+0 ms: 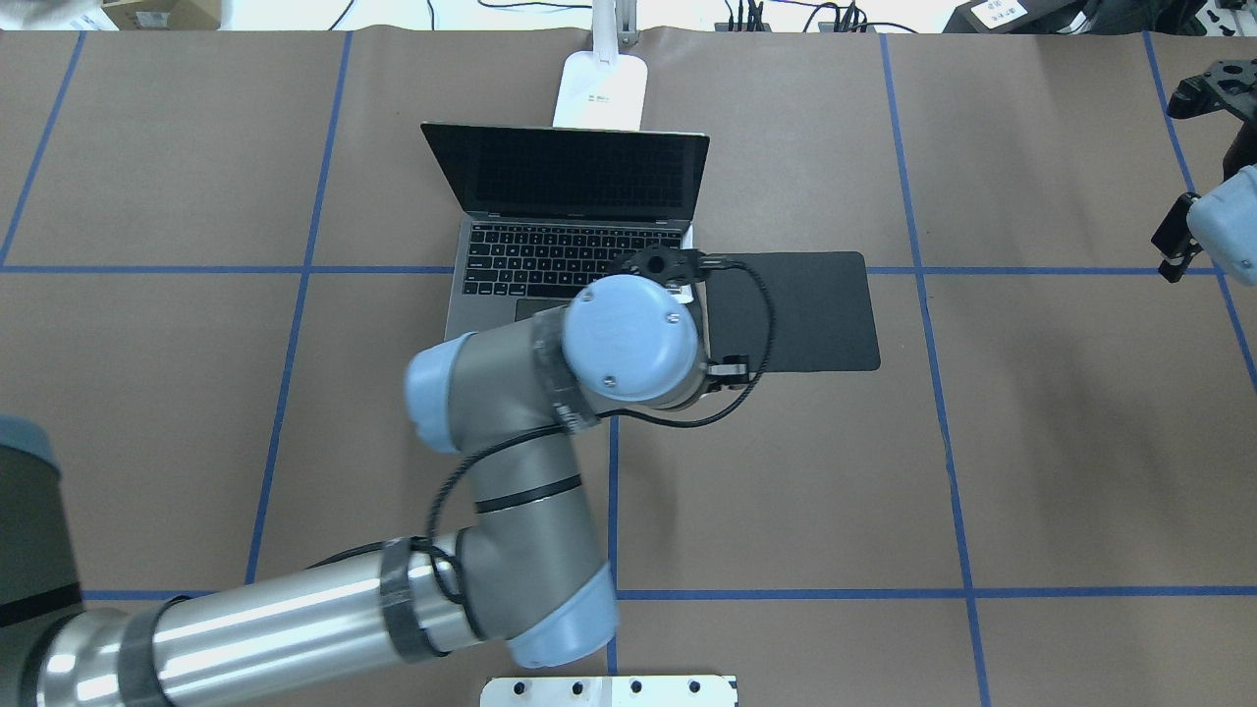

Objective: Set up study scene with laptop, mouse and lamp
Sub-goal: 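Carry the white mouse with the left gripper onto the mouse pad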

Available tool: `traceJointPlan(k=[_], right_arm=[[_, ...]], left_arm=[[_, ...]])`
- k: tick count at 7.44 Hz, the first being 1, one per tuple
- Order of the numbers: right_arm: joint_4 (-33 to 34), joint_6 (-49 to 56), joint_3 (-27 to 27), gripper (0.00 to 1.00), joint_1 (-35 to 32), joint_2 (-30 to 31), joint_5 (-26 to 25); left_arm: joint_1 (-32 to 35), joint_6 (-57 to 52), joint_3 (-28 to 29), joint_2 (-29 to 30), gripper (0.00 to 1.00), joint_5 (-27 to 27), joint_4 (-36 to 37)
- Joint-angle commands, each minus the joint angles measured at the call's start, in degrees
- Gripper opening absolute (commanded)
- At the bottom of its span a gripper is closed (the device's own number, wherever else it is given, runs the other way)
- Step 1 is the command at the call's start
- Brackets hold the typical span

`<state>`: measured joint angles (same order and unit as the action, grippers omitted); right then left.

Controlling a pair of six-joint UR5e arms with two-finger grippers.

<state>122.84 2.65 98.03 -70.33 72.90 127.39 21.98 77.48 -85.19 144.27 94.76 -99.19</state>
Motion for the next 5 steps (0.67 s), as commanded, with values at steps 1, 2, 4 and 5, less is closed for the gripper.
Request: traceJointPlan(k=[1, 2, 4, 5], right_arm=[[-0.32, 0.16, -0.04, 1.0, -0.16, 0.14, 0.49], [-0.32, 0.07, -0.04, 1.0, -0.16, 0.05, 0.58], [-0.41, -0.02, -0.04, 1.0, -0.16, 0.14, 0.67], [-0.41, -0.1, 0.05, 1.0, -0.16, 0.14, 0.67]], left_arm=[[-1.32, 1.88, 13.22, 8.54, 0.0, -4.83, -5.1], [-1.76, 2.5, 19.29, 11.27, 0.0, -7.03, -7.75], [-1.85, 2.42, 24.17, 12.35, 0.0, -10.2, -11.46], [-2.2, 2.5, 25.93, 12.79, 0.0, -11.95, -12.68]])
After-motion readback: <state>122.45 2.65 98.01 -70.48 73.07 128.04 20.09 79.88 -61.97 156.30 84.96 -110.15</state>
